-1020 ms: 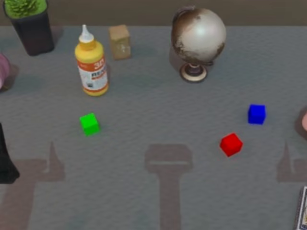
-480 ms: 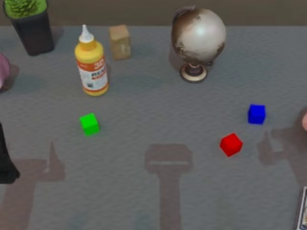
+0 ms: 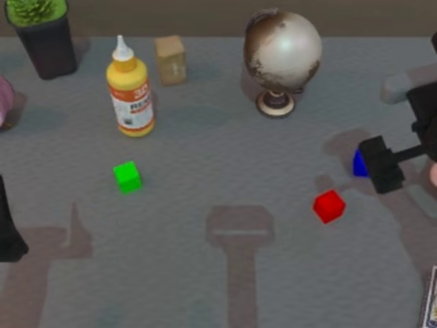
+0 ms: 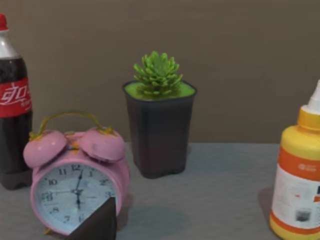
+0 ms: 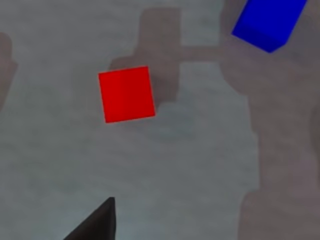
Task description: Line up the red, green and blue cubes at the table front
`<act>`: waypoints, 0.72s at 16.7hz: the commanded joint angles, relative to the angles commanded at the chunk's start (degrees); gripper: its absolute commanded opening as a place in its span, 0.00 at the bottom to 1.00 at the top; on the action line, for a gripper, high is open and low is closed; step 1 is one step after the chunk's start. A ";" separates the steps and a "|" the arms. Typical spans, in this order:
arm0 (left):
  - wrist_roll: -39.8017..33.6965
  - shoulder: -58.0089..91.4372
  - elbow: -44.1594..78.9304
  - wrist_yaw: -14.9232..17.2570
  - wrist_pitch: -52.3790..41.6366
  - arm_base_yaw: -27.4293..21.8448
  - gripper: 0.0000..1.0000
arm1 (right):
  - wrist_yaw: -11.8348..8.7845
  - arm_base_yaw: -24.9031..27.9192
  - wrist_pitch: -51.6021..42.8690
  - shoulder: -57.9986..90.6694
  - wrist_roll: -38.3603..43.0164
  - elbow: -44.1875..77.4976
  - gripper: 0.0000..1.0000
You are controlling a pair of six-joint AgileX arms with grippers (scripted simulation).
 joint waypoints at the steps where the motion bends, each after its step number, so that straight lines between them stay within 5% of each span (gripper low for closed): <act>1: 0.00 0.00 0.00 0.00 0.00 0.00 1.00 | -0.02 1.12 -2.68 5.46 -0.14 3.79 1.00; 12: 0.00 0.00 0.00 0.00 0.00 0.00 1.00 | 0.17 7.66 -16.62 34.18 -0.98 27.67 1.00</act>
